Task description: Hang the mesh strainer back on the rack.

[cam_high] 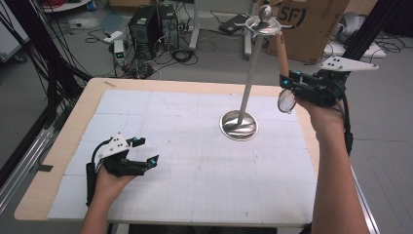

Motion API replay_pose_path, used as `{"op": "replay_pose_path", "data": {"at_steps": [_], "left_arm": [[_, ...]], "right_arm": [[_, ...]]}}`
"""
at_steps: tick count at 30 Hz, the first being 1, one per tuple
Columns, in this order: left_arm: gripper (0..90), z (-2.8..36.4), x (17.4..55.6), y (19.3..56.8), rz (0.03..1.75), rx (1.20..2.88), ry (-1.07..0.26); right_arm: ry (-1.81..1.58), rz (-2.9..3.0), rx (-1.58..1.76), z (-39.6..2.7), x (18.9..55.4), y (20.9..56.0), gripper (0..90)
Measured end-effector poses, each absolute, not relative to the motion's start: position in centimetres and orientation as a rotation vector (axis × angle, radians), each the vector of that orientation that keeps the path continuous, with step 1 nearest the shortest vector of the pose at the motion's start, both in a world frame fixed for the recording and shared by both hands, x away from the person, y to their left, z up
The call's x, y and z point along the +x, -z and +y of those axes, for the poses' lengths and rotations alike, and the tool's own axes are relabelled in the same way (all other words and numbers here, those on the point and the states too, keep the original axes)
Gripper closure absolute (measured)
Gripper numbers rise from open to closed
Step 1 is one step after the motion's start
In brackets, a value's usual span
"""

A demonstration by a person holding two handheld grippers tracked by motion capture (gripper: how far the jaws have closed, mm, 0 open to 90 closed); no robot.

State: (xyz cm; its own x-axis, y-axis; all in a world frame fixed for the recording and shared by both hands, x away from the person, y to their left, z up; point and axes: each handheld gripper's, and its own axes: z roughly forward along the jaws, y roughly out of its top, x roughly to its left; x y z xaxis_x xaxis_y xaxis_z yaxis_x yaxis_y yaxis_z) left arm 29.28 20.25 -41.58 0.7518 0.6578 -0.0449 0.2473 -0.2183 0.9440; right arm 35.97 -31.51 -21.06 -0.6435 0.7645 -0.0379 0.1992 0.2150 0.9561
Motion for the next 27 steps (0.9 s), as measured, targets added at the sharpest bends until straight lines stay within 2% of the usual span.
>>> {"op": "replay_pose_path", "data": {"at_steps": [22, 27], "left_arm": [[18.6, 20.4, 29.3, 41.5, 0.706, 1.79, -0.442], [18.6, 20.4, 29.3, 41.5, 0.708, 1.788, -0.443]], "right_arm": [[-1.402, 2.025, 0.902, -29.4, 37.5, 21.7, 66.7], [-1.382, 2.041, 0.878, -29.1, 37.4, 21.5, 61.9]]}}
